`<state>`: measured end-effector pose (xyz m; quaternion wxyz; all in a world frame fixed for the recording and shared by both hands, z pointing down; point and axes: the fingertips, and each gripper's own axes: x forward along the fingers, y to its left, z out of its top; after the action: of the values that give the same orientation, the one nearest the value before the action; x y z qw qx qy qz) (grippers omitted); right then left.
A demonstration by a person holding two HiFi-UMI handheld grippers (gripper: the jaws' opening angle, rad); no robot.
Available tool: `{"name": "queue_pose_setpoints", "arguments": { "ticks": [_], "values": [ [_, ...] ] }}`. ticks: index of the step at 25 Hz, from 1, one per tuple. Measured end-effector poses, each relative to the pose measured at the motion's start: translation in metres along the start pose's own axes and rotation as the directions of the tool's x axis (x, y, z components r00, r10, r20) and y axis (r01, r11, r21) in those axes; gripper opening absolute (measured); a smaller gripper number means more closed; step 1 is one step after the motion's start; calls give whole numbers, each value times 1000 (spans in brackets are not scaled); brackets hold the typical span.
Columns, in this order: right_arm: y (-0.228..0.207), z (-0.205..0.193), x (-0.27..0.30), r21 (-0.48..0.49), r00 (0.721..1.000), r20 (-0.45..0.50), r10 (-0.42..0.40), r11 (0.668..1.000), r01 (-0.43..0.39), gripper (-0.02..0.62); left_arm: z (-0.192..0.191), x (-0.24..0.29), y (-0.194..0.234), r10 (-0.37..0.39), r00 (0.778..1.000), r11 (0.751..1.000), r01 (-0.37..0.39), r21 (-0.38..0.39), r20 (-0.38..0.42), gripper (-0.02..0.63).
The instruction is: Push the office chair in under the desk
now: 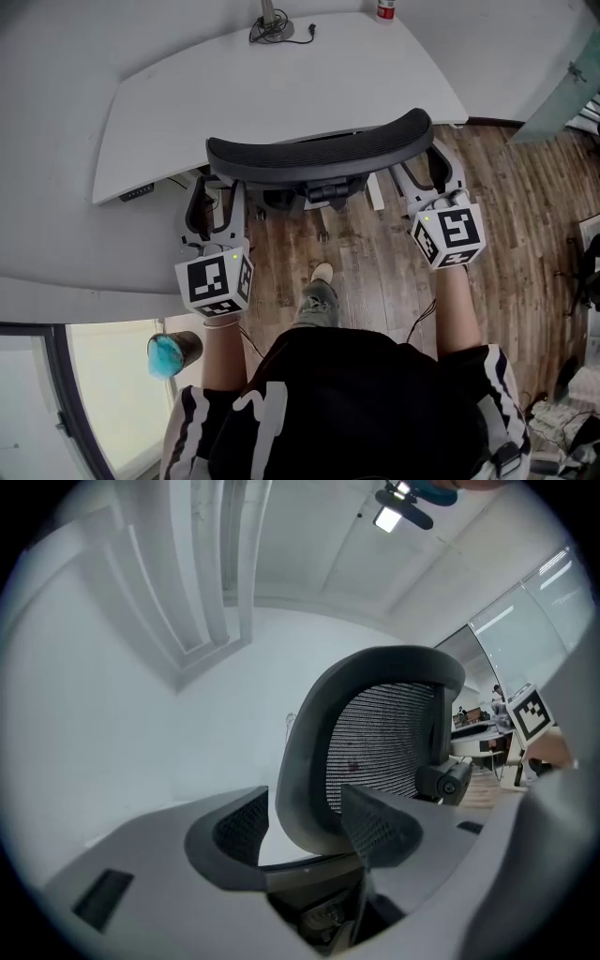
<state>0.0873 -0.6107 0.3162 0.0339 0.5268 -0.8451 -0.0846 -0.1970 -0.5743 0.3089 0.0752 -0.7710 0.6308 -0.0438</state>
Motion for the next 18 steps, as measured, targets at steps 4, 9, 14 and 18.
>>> {"name": "queue_pose_setpoints", "arguments": {
  "ticks": [4, 9, 14, 18],
  "values": [
    [12, 3, -10, -41, 1000, 2, 1, 999, -1, 250, 2, -11, -3, -6, 1000, 1000, 6, -3, 7, 245],
    [27, 8, -23, -38, 1000, 18, 19, 999, -19, 250, 2, -27, -3, 1, 1000, 1000, -1, -16, 10, 245],
    [39, 11, -35, -33, 999, 30, 29, 999, -28, 250, 2, -42, -7, -2, 1000, 1000, 2, -24, 12, 245],
    [52, 14, -46, -35, 998, 35, 50, 998, -49, 249, 0, -54, -12, -6, 1000, 999, 6, -37, 10, 244]
  ]
}}
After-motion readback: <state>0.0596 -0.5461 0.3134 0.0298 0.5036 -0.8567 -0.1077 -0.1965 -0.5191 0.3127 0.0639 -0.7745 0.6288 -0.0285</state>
